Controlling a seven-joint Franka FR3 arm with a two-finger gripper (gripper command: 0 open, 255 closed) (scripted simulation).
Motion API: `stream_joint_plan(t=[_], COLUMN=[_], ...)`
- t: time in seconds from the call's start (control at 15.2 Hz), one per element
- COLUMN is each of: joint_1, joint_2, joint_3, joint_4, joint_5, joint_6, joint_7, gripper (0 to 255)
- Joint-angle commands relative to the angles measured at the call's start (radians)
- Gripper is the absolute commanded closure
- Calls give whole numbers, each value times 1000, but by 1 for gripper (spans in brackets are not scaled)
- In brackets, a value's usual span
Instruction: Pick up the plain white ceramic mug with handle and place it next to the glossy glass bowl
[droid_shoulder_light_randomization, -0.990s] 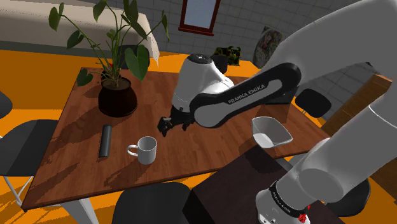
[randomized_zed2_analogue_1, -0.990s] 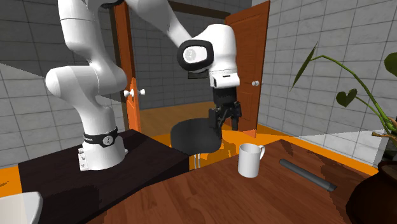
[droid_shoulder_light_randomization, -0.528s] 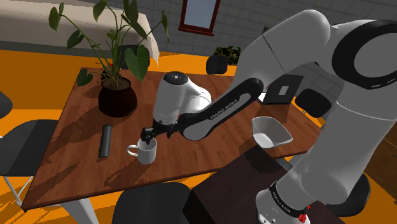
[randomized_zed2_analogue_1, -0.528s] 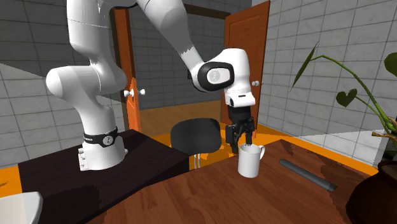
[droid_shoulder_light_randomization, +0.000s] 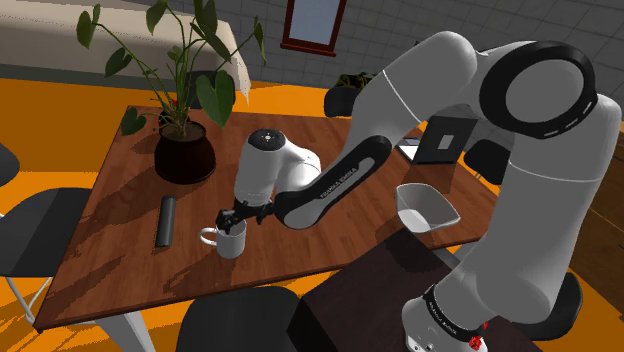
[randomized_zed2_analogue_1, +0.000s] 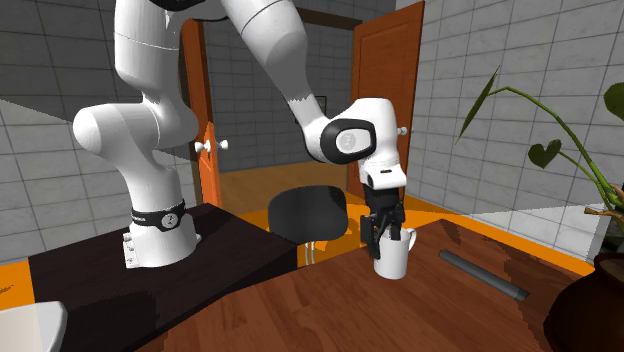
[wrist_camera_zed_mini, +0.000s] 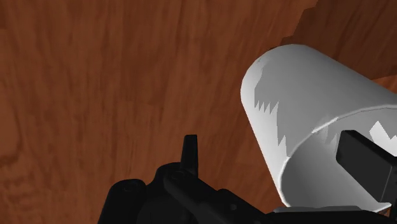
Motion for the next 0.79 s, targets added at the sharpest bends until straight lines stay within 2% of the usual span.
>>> stream_joint_plan(t=[0.0,0.4,0.46,0.73], joint_1=[5,5,5,5], joint_2=[8,8,8,8], joint_3=[-6,-6,-6,-6], joint_4=[1,2,2,2], joint_5=[-9,-9,-9,-9], joint_6=[6,6,6,6], joint_7=[7,7,7,7], gripper=[0,0,255,255])
